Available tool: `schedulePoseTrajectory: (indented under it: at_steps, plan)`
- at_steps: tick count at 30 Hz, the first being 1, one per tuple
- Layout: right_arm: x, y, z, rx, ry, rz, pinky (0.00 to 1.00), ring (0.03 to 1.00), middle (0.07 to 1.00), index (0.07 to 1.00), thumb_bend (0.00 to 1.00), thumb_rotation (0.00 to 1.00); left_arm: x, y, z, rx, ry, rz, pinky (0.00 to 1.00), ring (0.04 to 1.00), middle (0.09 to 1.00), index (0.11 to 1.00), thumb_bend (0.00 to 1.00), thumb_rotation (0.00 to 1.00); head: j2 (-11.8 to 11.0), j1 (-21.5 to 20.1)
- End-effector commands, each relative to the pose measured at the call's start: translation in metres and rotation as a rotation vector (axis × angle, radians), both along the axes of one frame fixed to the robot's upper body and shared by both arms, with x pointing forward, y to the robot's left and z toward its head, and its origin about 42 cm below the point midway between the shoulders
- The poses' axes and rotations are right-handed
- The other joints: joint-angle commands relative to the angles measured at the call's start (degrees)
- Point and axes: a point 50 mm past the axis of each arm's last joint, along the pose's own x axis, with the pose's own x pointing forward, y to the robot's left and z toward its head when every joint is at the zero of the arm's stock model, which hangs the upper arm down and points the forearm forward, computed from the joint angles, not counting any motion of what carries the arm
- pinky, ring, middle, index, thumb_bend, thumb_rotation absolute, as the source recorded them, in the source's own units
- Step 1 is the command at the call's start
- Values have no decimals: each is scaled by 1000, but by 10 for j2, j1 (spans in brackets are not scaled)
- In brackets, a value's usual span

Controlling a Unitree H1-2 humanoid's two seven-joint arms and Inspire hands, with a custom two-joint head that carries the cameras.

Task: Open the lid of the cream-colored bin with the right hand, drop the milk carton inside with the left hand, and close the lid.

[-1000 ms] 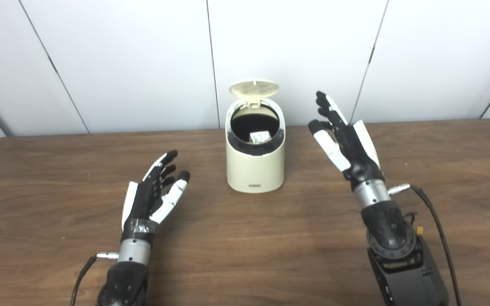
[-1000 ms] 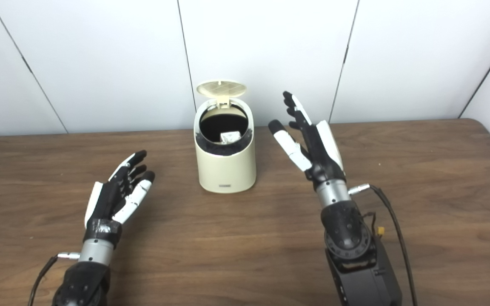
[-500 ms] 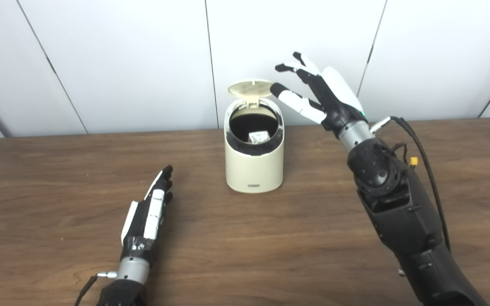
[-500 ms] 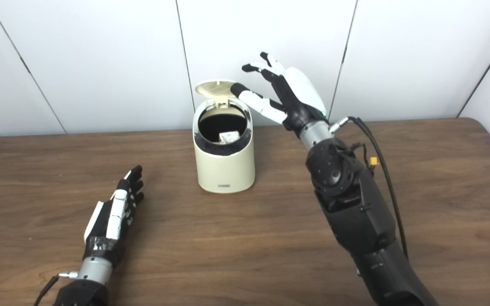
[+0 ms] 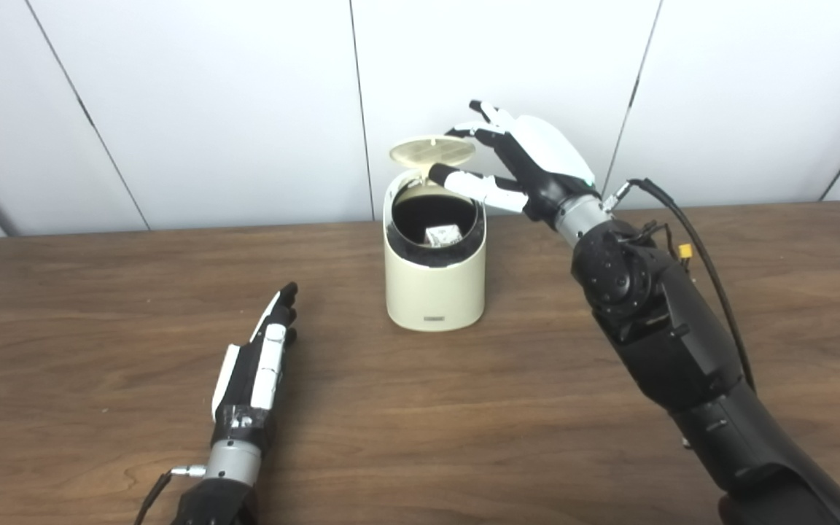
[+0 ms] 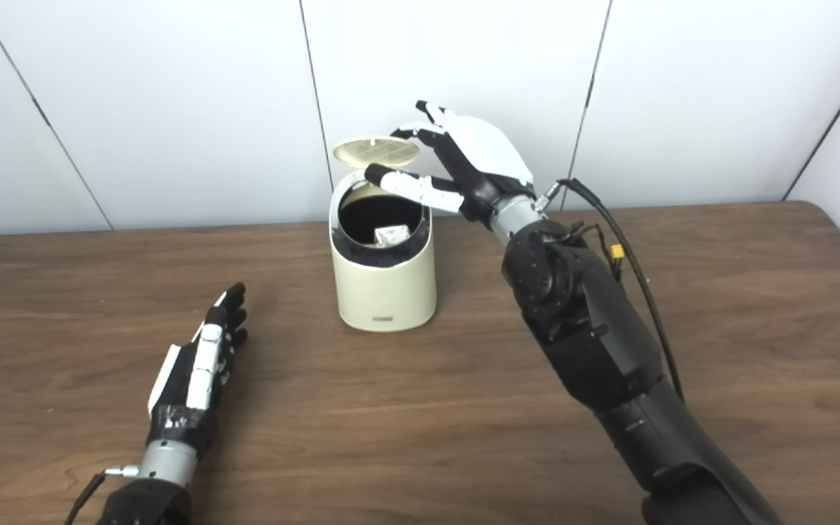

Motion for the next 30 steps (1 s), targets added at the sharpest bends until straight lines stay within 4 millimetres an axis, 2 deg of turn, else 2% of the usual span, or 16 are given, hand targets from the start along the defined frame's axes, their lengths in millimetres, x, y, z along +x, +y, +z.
schedulePoseTrajectory:
  at_steps: [1, 6, 16, 22, 27, 30]
  plan:
    - [-2, 1, 26, -35, -123, 22, 969, 1000, 994, 771, 597, 1000, 9, -3, 17, 15, -71, -15, 1000, 1000, 1000, 1000, 589, 1000, 1, 0]
    - [-14, 1, 23, -92, -164, 27, 991, 1000, 975, 735, 603, 1000, 11, -4, 15, 15, -63, -15, 1000, 1000, 1000, 998, 588, 1000, 1, -3]
    - [-29, -4, 12, -143, -157, 24, 965, 1000, 951, 718, 578, 1000, 14, -5, 11, 27, -54, -11, 1000, 1000, 1000, 1000, 586, 1000, 4, -3]
    - [-44, 10, 10, -148, -129, 77, 921, 1000, 947, 730, 561, 1000, 13, -4, 13, 52, -60, -11, 1000, 1000, 1000, 996, 578, 1000, 9, 0]
    - [-50, 23, 6, -172, -108, 106, 986, 1000, 944, 723, 569, 1000, 12, -3, 13, 66, -69, 0, 1000, 1000, 1000, 990, 561, 1000, 12, 1]
    - [-52, 29, 4, -201, -108, 115, 986, 1000, 939, 713, 572, 1000, 11, -3, 14, 72, -68, 4, 1000, 1000, 1000, 992, 563, 1000, 15, 3]
